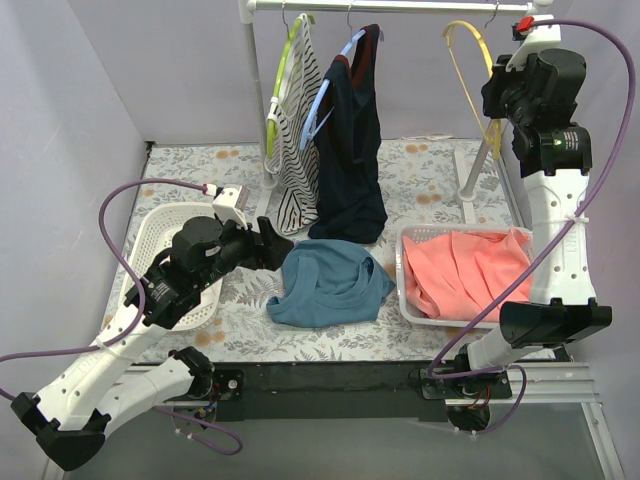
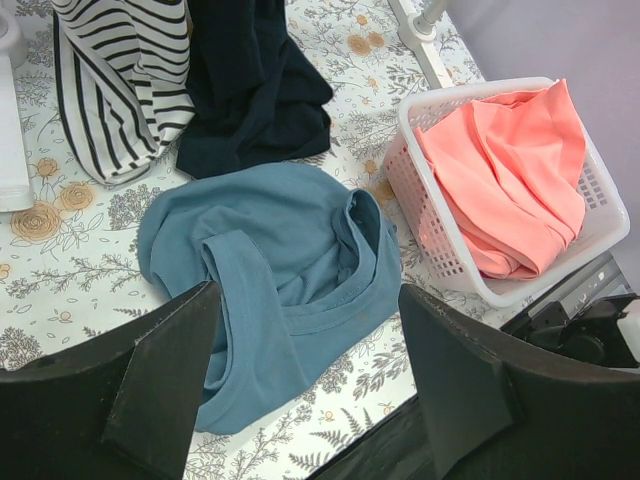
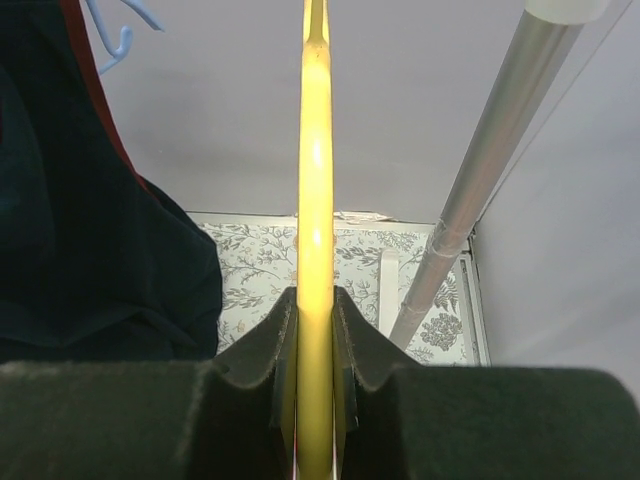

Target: Place the tank top on the hanger

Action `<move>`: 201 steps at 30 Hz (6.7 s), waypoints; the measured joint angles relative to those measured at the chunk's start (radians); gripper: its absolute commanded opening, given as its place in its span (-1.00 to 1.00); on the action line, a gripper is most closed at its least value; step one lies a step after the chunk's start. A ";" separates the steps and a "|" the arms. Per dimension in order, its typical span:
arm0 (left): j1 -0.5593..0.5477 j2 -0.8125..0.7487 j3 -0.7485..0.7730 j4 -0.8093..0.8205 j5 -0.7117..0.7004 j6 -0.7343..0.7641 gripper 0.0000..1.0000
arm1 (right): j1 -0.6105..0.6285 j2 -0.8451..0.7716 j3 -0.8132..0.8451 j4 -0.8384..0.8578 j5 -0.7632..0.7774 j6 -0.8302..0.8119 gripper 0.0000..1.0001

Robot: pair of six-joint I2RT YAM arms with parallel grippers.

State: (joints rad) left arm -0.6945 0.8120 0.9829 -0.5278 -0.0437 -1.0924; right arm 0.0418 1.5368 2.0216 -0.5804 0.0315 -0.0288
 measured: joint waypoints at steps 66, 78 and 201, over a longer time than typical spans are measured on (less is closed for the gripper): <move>-0.343 0.988 0.262 -0.106 -0.601 -0.096 -0.15 | 0.066 -0.922 -1.054 -0.185 -0.448 0.197 -0.97; -0.335 0.994 0.235 -0.119 -0.682 -0.090 -0.99 | 0.221 -0.827 -0.978 -0.211 -0.414 0.175 -0.97; 0.032 0.038 -0.079 0.266 0.136 0.046 0.03 | 0.648 -0.625 -1.528 0.969 -0.549 0.467 -0.97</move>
State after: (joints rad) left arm -0.6621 0.8501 0.9043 -0.2615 0.0925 -1.0466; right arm 0.6895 0.9115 0.4934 0.3882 -0.5171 0.4385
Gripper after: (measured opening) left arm 0.513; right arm 0.203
